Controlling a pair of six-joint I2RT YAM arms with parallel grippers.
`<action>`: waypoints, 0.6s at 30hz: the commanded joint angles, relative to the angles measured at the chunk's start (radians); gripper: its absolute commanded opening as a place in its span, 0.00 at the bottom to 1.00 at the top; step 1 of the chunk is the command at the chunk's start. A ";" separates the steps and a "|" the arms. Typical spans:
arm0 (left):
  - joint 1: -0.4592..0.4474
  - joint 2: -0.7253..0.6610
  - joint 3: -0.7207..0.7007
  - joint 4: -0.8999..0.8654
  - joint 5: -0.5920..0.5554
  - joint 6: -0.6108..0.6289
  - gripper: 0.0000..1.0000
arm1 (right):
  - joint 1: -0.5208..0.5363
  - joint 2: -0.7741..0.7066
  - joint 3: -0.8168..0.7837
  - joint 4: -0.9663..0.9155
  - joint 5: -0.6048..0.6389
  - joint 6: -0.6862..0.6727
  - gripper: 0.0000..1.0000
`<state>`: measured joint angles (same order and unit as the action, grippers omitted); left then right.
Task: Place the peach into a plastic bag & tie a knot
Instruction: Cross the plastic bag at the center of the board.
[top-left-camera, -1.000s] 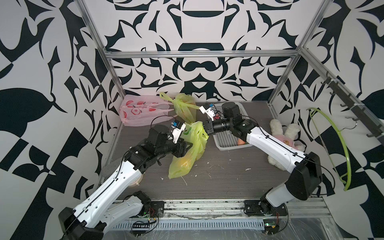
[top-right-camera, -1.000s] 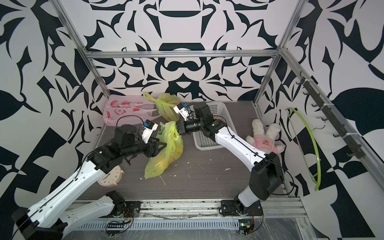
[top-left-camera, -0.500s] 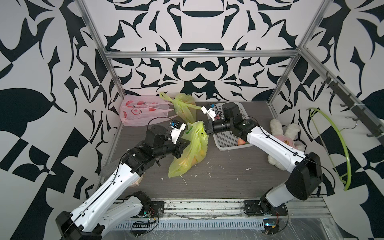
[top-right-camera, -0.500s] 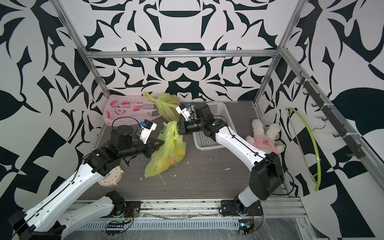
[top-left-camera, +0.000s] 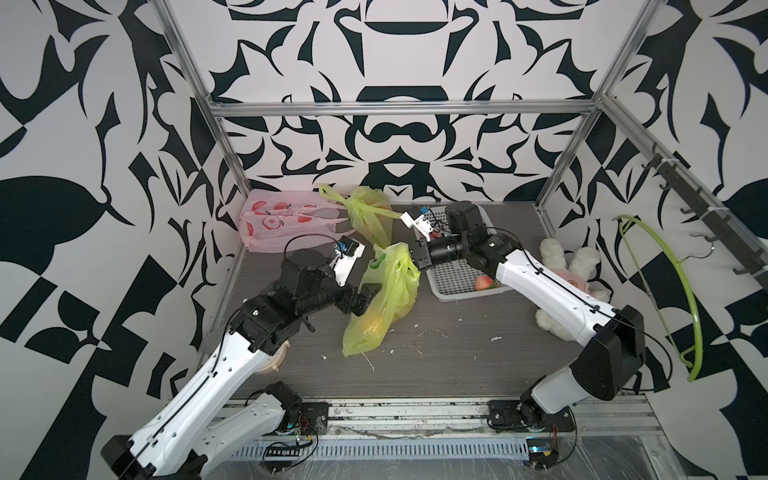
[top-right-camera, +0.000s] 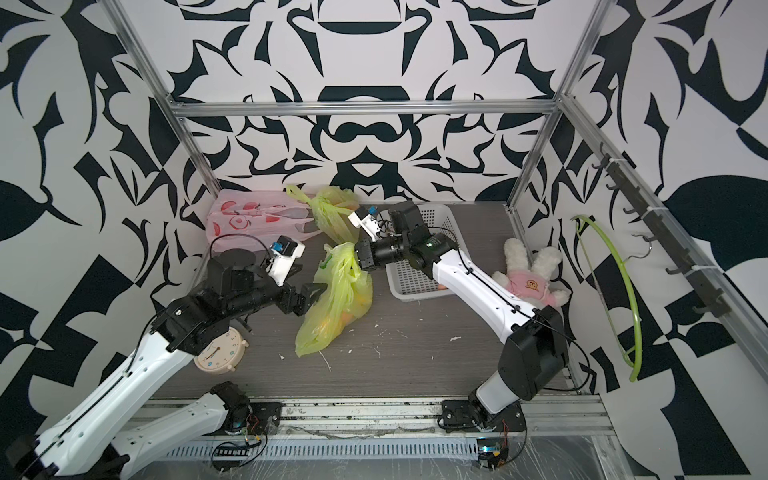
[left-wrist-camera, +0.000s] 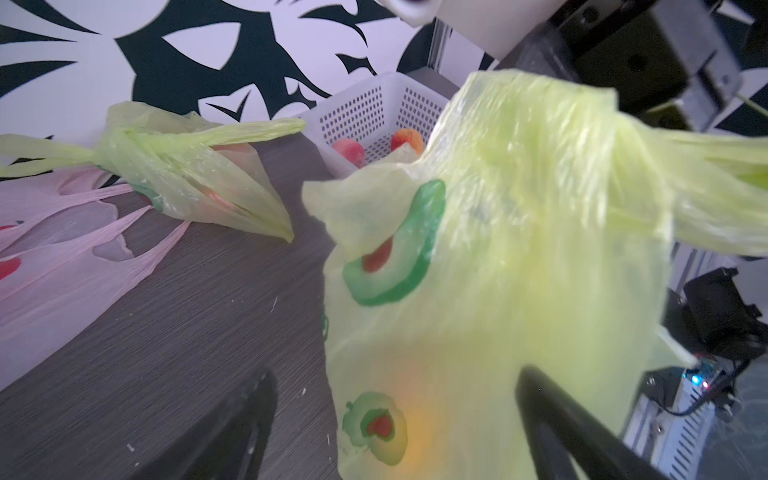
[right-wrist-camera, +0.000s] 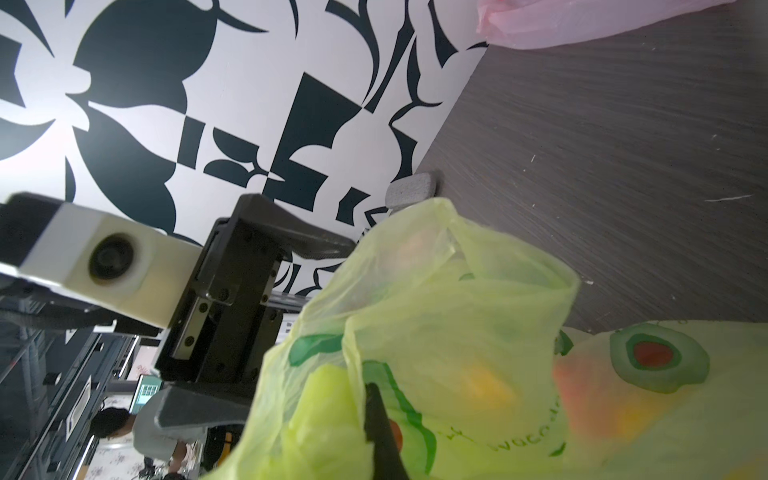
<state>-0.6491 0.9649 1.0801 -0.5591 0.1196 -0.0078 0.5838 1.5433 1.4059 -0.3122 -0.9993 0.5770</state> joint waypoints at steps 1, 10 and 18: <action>0.000 0.085 0.047 -0.059 0.075 0.070 1.00 | 0.004 -0.036 0.072 -0.074 -0.079 -0.085 0.00; 0.000 0.168 0.091 -0.065 0.112 0.043 0.50 | 0.011 -0.045 0.108 -0.208 -0.035 -0.180 0.00; 0.000 0.081 0.025 -0.028 0.070 -0.029 0.02 | -0.004 -0.046 0.109 -0.173 0.077 -0.136 0.00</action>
<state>-0.6491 1.1027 1.1313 -0.6098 0.1936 -0.0029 0.5884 1.5433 1.4746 -0.5182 -0.9710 0.4267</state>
